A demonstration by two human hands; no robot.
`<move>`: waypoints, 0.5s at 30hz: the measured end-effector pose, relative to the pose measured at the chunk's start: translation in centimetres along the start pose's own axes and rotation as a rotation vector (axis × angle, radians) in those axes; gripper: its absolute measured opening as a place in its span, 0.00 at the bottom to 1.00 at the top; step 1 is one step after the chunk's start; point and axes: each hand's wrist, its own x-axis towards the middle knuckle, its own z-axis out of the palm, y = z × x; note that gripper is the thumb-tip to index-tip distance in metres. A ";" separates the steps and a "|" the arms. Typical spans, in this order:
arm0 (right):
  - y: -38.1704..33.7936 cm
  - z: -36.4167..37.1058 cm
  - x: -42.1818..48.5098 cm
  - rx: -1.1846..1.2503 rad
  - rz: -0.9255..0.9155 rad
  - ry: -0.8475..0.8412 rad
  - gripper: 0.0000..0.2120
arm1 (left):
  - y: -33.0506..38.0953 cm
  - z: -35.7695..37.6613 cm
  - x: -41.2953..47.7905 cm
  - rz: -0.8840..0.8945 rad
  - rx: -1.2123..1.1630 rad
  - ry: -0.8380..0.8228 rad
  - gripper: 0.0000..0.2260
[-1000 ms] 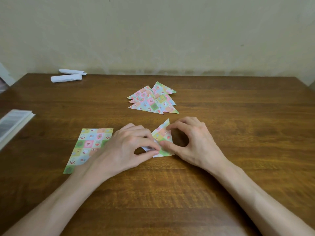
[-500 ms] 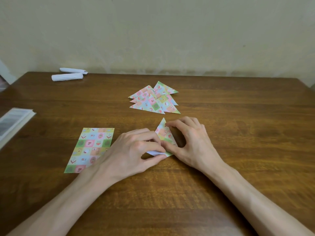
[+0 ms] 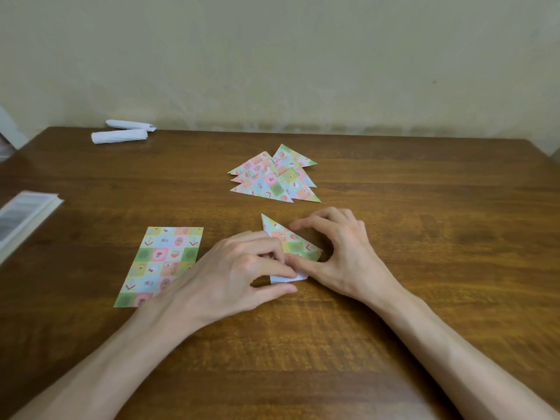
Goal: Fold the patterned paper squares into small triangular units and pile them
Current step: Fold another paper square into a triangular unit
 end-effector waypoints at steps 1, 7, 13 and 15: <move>0.0 0.0 0.0 -0.004 -0.003 -0.009 0.30 | 0.0 0.0 0.0 0.010 0.024 -0.006 0.11; -0.1 -0.1 0.0 -0.017 -0.004 0.004 0.27 | 0.2 -0.3 0.0 0.016 -0.004 -0.012 0.09; -0.6 -0.5 0.2 0.065 -0.056 0.176 0.15 | -0.3 0.1 -0.1 0.010 -0.020 0.003 0.07; -0.6 -0.8 0.2 0.031 -0.052 0.223 0.18 | -0.4 0.2 -0.1 -0.013 -0.040 -0.008 0.09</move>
